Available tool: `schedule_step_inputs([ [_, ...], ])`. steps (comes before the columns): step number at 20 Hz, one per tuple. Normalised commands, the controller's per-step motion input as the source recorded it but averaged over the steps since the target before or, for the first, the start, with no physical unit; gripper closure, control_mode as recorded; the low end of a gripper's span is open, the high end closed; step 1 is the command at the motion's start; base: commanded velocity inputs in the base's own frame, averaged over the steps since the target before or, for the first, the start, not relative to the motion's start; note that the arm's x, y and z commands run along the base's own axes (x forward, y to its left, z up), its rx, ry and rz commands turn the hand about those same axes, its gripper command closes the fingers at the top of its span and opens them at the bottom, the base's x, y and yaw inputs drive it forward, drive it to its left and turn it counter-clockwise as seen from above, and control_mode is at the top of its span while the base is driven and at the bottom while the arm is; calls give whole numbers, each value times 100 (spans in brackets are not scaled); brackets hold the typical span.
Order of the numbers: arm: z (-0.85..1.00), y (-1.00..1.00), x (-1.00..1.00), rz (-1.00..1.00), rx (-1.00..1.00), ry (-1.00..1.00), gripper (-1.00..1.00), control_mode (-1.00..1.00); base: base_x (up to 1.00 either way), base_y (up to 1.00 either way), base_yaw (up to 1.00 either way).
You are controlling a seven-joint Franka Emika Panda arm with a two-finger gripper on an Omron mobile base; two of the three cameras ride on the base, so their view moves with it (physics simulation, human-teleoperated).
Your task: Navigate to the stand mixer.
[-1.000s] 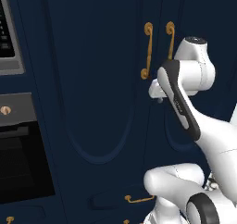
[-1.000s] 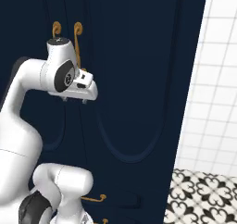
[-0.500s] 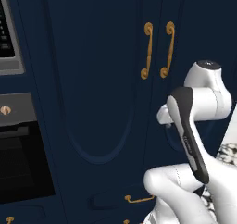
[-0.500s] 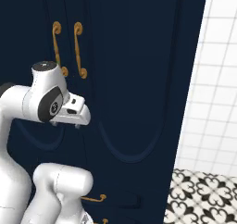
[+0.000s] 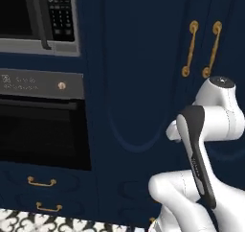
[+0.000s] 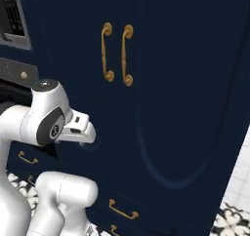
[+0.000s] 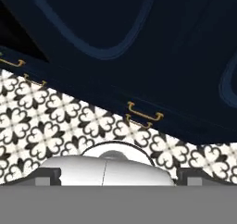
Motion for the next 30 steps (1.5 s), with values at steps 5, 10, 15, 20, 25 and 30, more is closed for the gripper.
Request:
schedule_step_inputs([
  [5,0,0,0,0,0,0,-100,100,0,11,90],
  [10,0,0,0,0,0,0,-100,100,0,15,90],
  [15,0,0,0,0,0,0,-100,100,14,11,90],
  [20,0,0,0,0,0,0,-100,100,25,2,81],
  [25,0,0,0,0,0,0,-100,100,40,9,74],
  [30,0,0,0,0,0,0,-100,100,53,18,66],
])
